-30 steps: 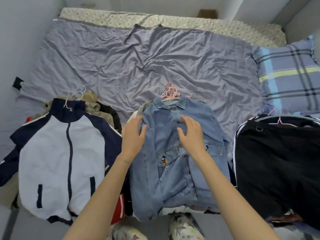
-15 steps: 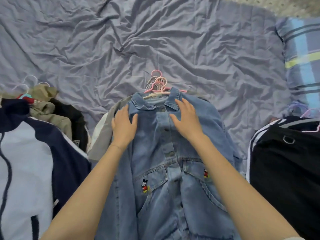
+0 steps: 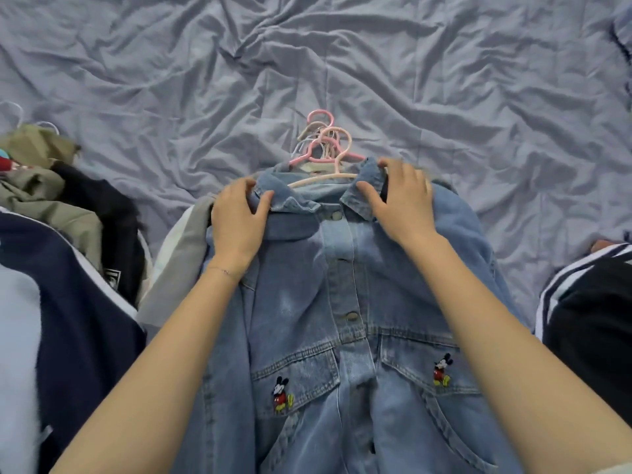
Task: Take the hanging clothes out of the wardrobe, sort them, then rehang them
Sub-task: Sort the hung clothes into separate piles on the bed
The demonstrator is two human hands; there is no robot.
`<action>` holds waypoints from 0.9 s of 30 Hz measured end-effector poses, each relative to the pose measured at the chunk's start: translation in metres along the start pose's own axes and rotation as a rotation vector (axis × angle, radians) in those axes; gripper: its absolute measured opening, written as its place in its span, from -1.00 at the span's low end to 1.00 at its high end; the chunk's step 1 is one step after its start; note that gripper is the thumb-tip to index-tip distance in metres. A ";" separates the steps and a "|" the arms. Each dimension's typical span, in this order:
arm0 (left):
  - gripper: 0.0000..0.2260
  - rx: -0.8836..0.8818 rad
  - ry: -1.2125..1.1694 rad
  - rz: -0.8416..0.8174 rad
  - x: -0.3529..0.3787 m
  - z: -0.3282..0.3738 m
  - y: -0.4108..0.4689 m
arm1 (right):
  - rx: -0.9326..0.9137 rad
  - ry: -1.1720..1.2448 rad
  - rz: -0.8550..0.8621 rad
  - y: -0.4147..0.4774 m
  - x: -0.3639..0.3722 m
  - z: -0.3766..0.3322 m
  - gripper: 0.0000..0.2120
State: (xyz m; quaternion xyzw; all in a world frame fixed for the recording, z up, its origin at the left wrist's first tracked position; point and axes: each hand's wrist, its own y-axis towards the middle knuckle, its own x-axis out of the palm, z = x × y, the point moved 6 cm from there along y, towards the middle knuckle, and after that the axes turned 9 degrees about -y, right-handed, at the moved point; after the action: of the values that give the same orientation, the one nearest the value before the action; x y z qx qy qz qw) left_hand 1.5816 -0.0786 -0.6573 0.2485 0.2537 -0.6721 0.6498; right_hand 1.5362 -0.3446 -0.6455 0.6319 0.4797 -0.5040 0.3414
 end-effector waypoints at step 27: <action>-0.76 0.039 -0.301 -0.075 -0.333 0.178 -0.289 | 0.083 0.337 0.079 -0.343 -0.349 -0.112 -0.72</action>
State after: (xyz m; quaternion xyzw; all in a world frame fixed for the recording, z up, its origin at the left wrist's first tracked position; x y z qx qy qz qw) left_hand 1.3024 0.0605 -0.2979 0.1480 0.1494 -0.7304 0.6499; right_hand 1.2342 -0.2284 -0.2625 0.7395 0.4836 -0.3964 0.2493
